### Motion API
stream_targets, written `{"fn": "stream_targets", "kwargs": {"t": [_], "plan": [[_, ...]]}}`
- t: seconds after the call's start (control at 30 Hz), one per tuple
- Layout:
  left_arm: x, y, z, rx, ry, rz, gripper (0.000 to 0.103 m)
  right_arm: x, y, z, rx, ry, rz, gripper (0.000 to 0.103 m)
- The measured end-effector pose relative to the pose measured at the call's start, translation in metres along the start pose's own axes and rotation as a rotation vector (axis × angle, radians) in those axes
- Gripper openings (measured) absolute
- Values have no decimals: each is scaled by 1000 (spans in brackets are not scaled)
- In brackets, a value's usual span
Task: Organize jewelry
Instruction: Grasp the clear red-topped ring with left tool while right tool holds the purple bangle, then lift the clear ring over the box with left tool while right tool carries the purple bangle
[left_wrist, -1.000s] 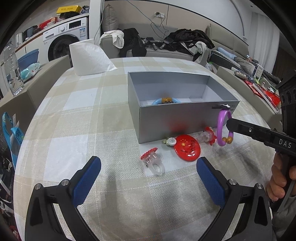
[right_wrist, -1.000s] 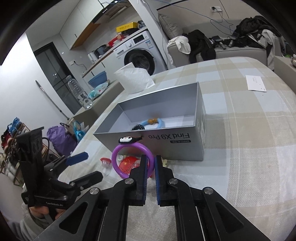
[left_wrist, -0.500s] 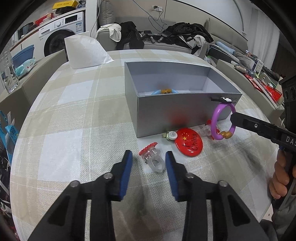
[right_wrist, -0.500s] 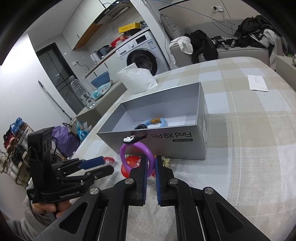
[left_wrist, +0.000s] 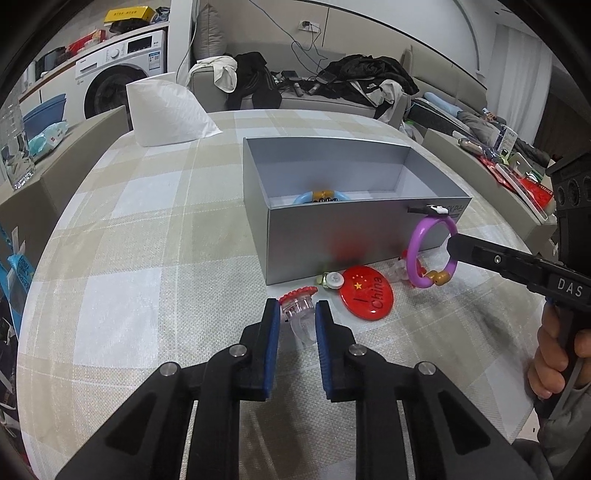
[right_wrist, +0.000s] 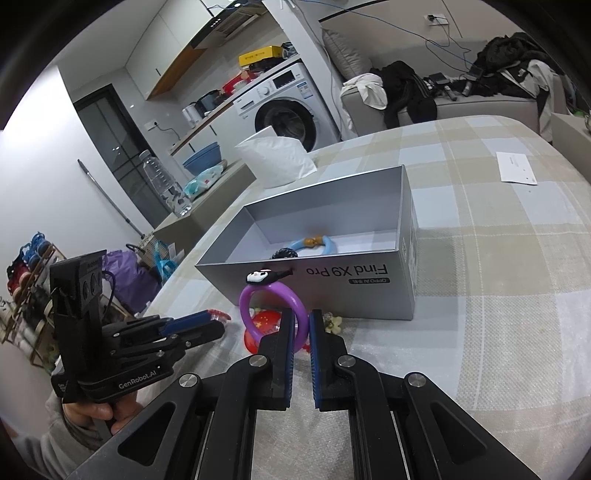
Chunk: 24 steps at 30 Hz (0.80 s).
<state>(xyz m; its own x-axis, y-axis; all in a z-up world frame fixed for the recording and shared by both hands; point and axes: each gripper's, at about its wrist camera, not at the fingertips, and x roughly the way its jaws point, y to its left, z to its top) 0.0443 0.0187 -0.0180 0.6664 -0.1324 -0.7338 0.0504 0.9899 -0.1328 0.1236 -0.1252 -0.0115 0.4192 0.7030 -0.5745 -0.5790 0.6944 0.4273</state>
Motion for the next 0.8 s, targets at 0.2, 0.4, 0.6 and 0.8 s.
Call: {"fn": "stream_targets", "kwargs": {"t": [0.2,0.4,0.6,0.8], "plan": [[-7,0,3,0,-35,-18,14,0,1,0,-5,-6,2,7],[-16,-2,8,1,-83,-28,14,-2,1,0,-5,-15,4,7],[-24,1,14,-14,-128,-34,14,-4,3,2,-6,-27,15,7],[-31,0,17,-18,-166,-36,14,-9,8,5,-22,-50,19,7]]}}
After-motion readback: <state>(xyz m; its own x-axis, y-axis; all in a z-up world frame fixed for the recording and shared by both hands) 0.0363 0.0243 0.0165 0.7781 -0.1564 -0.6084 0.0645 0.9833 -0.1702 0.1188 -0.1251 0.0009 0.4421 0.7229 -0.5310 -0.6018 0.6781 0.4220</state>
